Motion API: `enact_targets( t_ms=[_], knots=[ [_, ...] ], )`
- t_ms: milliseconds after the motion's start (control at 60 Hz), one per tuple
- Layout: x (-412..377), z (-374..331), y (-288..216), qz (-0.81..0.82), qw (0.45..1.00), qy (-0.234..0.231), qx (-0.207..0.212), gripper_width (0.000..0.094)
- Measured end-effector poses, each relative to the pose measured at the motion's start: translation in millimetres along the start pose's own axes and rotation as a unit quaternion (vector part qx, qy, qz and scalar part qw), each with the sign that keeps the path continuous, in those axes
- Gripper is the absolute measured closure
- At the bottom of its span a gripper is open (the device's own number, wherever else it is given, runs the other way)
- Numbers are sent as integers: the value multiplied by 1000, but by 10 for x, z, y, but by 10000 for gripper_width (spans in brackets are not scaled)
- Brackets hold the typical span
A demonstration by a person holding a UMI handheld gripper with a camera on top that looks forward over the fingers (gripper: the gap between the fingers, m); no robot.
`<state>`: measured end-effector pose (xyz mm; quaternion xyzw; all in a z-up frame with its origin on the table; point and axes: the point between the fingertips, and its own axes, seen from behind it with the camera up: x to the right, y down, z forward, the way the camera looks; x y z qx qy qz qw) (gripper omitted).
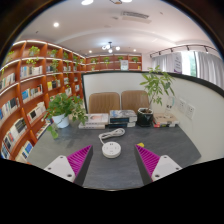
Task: Unplug charger
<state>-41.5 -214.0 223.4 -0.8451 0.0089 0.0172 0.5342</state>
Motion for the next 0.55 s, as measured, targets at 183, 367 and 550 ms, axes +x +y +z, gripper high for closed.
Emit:
enact_targets(
  t_ms=[183,367,550],
  knots=[
    [-239,-196,116,-17,1000,-16,3,110],
    [-278,-260,255,-19,1000,-15,-8,109],
    [-341,-275,374,-13,1000,-21,-18,110]
  ],
)
